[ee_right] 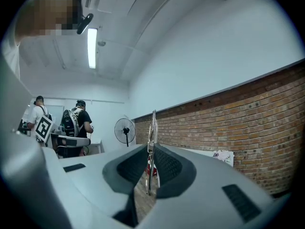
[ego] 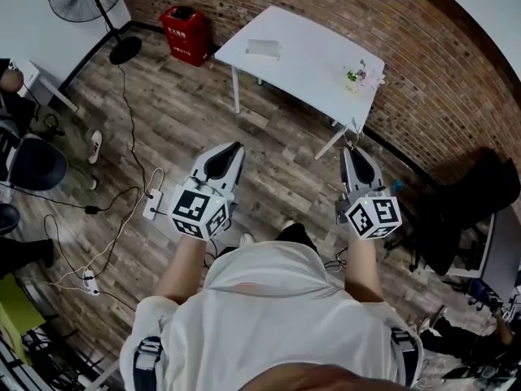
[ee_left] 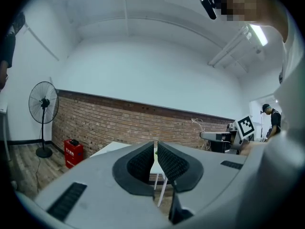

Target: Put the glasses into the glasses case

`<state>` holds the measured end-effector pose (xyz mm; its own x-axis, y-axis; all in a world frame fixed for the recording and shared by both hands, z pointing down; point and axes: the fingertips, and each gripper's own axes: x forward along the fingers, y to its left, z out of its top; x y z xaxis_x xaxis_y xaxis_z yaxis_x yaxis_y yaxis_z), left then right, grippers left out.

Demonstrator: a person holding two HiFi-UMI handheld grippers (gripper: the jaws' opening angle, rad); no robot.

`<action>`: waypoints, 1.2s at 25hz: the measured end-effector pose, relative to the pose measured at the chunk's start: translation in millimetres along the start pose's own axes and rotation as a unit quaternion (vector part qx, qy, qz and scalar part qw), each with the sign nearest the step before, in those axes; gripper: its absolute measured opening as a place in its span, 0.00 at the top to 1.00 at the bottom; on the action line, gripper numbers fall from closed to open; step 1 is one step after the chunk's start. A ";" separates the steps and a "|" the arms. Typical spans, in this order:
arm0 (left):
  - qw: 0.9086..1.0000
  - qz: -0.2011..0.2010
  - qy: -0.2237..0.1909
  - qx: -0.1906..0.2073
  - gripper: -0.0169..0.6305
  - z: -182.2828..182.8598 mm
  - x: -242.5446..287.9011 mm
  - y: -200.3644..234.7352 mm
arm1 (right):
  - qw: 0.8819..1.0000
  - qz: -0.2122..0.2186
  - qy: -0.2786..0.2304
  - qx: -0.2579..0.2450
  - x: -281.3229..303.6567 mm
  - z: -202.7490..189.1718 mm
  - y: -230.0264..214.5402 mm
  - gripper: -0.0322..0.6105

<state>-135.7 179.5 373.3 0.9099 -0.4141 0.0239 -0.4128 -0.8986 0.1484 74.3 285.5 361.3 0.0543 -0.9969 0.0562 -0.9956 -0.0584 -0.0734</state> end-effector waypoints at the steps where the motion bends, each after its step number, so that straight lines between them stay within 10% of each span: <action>1: 1.000 0.005 -0.002 0.000 0.92 0.0 2.3 5.8 | 1.000 0.002 0.002 0.002 6.6 -1.2 -2.0 0.80; 30: 0.993 0.114 0.018 0.016 0.92 23.1 239.1 99.7 | 0.992 0.116 0.023 0.051 251.6 -5.2 -186.7 0.80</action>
<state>39.8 -12.4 370.9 0.7935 -0.6020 0.0888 -0.6085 -0.7868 0.1032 273.4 45.8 394.3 -0.1815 -0.9808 0.0709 -0.9678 0.1654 -0.1897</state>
